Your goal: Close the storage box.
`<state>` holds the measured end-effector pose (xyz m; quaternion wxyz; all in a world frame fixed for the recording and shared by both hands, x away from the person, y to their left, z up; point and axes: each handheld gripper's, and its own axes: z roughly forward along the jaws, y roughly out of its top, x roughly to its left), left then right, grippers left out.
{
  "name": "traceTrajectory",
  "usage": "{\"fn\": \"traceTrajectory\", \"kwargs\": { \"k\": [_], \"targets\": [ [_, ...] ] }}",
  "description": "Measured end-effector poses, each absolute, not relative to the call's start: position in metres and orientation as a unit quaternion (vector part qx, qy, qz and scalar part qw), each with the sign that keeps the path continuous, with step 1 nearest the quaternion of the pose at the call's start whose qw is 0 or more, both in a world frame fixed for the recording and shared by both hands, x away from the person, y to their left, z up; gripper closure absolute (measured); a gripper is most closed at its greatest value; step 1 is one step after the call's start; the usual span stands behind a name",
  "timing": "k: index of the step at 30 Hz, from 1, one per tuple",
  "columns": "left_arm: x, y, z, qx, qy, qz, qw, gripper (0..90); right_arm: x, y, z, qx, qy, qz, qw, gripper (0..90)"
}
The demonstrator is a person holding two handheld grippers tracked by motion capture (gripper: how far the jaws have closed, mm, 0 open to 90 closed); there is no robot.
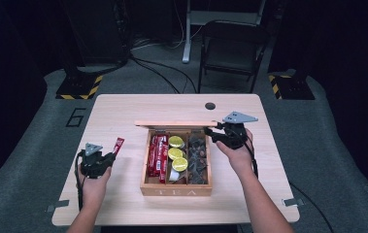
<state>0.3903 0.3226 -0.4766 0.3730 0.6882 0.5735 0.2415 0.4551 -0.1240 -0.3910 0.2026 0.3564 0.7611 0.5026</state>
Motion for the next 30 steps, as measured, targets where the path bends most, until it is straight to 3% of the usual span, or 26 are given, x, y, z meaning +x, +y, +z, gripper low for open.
{"fn": "traceTrajectory", "kwargs": {
  "k": [20,30],
  "targets": [
    [0.401,0.34,-0.513,0.694,0.615,0.197,0.318,81.6,0.454,-0.124,-0.392,0.355,0.763,0.501,0.204,54.9],
    [0.401,0.34,-0.515,0.697,0.613,0.199,0.314,77.9,0.454,-0.124,-0.392,0.352,0.763,0.502,0.205,54.9]
  ]
}}
